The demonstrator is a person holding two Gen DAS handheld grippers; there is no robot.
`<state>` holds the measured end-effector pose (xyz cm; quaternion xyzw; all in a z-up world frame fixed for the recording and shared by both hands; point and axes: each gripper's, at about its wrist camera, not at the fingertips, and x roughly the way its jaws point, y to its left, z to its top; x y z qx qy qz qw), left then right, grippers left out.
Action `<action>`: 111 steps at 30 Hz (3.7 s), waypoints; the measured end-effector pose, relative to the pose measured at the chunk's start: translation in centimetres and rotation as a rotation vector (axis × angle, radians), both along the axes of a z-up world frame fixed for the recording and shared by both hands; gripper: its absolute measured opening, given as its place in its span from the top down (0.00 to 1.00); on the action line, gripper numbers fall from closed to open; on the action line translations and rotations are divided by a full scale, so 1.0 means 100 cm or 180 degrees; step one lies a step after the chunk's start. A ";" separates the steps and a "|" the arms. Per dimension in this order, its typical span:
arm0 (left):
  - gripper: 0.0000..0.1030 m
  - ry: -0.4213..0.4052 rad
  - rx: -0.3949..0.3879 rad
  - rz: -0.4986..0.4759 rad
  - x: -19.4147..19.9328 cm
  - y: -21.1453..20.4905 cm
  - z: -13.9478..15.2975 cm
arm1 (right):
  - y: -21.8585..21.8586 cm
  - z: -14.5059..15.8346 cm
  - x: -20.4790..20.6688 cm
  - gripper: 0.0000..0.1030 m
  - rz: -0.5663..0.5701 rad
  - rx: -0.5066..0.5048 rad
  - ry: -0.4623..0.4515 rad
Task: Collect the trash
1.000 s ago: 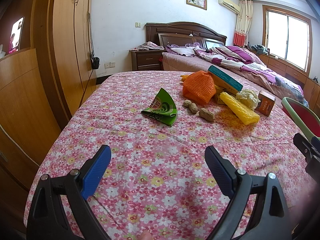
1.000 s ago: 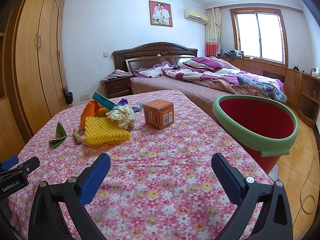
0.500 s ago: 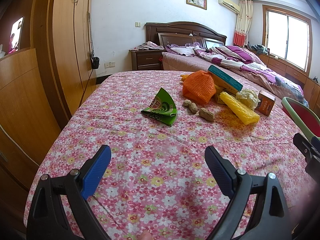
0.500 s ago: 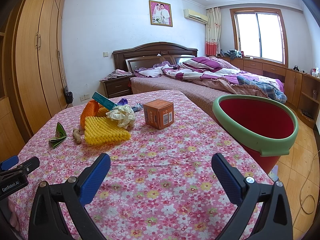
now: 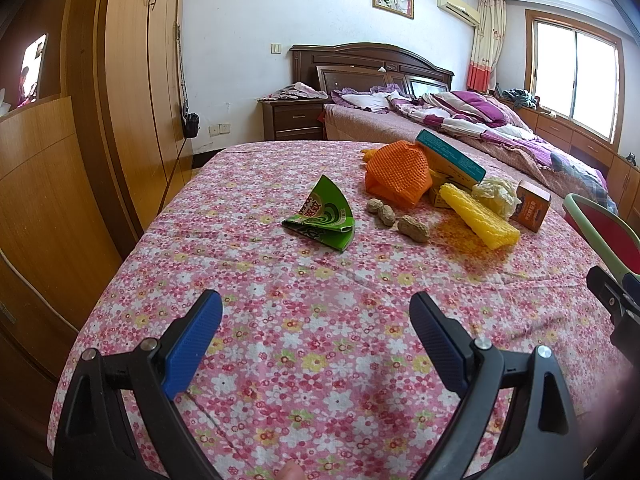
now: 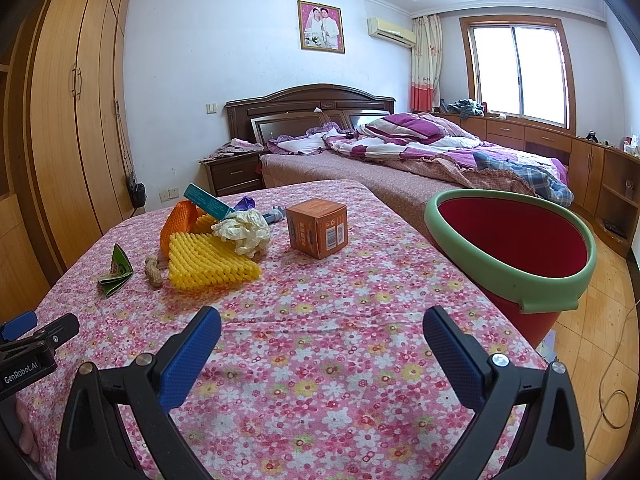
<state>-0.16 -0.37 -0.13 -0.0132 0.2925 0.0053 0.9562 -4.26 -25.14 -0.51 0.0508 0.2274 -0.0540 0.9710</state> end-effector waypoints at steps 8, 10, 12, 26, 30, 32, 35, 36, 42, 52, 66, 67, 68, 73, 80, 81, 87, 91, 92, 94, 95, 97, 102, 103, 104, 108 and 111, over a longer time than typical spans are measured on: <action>0.08 0.0167 -0.0082 -0.0015 0.009 0.012 0.002 | -0.001 -0.002 0.007 0.00 0.0048 0.0060 0.0182; 0.08 0.0198 -0.0120 -0.0003 0.012 0.014 0.003 | -0.004 -0.002 0.011 0.00 0.0071 0.0066 0.0218; 0.08 0.0278 -0.0162 -0.0015 0.018 0.017 0.004 | -0.004 -0.002 0.013 0.00 0.0116 0.0041 0.0254; 0.10 0.0773 0.0092 -0.0220 0.104 0.007 0.014 | -0.025 0.014 0.050 0.00 0.0314 0.0235 0.0692; 0.12 0.0898 0.0097 -0.0231 0.129 0.008 0.008 | -0.035 0.021 0.061 0.00 0.0294 0.0257 0.0693; 0.13 0.0987 0.0060 -0.0250 0.140 0.009 0.002 | -0.039 0.022 0.067 0.00 0.0323 0.0281 0.0715; 0.17 0.1091 0.0044 -0.0216 0.152 0.012 -0.007 | -0.040 0.023 0.077 0.00 0.0400 0.0269 0.0740; 0.17 0.1117 0.0033 -0.0214 0.156 0.012 -0.010 | -0.040 0.022 0.080 0.00 0.0410 0.0264 0.0751; 0.15 0.1036 -0.0025 -0.0215 0.162 0.015 -0.015 | -0.043 0.015 0.101 0.00 0.0525 0.0406 0.0898; 0.26 0.0994 -0.0020 -0.0276 0.157 0.016 -0.013 | -0.041 0.011 0.134 0.00 0.0324 0.0377 0.1081; 0.34 0.0891 -0.0273 -0.0380 0.146 0.025 -0.003 | -0.036 0.002 0.183 0.34 0.0202 0.0452 0.1086; 0.34 0.0878 -0.0294 -0.0380 0.144 0.025 -0.001 | -0.036 0.002 0.183 0.35 0.0212 0.0469 0.1080; 0.34 0.0865 -0.0302 -0.0382 0.143 0.023 0.001 | -0.036 0.003 0.182 0.35 0.0235 0.0486 0.1055; 0.34 0.0753 -0.0329 -0.0419 0.130 0.016 0.018 | -0.037 0.013 0.166 0.35 0.0325 0.0588 0.0921; 0.34 0.0582 -0.0345 -0.0601 0.112 -0.006 0.048 | -0.048 0.036 0.132 0.35 0.0317 0.0706 0.0769; 0.34 0.0572 -0.0366 -0.0633 0.111 -0.008 0.052 | -0.051 0.040 0.126 0.35 0.0294 0.0709 0.0745; 0.34 0.0541 -0.0445 -0.0881 0.108 -0.038 0.074 | -0.077 0.056 0.098 0.35 0.0155 0.0745 0.0651; 0.34 0.0501 -0.0404 -0.1074 0.107 -0.069 0.087 | -0.099 0.063 0.082 0.35 0.0024 0.0745 0.0593; 0.34 0.0492 -0.0390 -0.1117 0.107 -0.076 0.088 | -0.106 0.065 0.078 0.35 -0.0014 0.0741 0.0583; 0.34 0.0478 -0.0367 -0.1209 0.107 -0.092 0.092 | -0.119 0.067 0.071 0.35 -0.0090 0.0732 0.0559; 0.34 0.0476 -0.0356 -0.1256 0.108 -0.101 0.094 | -0.125 0.067 0.068 0.35 -0.0133 0.0729 0.0553; 0.34 0.0484 -0.0335 -0.1363 0.111 -0.120 0.094 | -0.140 0.066 0.062 0.35 -0.0216 0.0742 0.0536; 0.34 0.0588 -0.0305 -0.1575 0.118 -0.168 0.086 | -0.181 0.060 0.049 0.35 -0.0455 0.0792 0.0521; 0.34 0.0599 -0.0301 -0.1604 0.121 -0.175 0.085 | -0.188 0.058 0.048 0.35 -0.0498 0.0794 0.0521; 0.34 0.0611 -0.0302 -0.1639 0.123 -0.185 0.083 | -0.194 0.057 0.046 0.35 -0.0534 0.0799 0.0519; 0.34 0.0669 -0.0317 -0.1764 0.129 -0.217 0.079 | -0.221 0.050 0.042 0.34 -0.0699 0.0810 0.0515; 0.34 0.0694 -0.0277 -0.1868 0.133 -0.242 0.077 | -0.241 0.043 0.040 0.34 -0.0820 0.0859 0.0529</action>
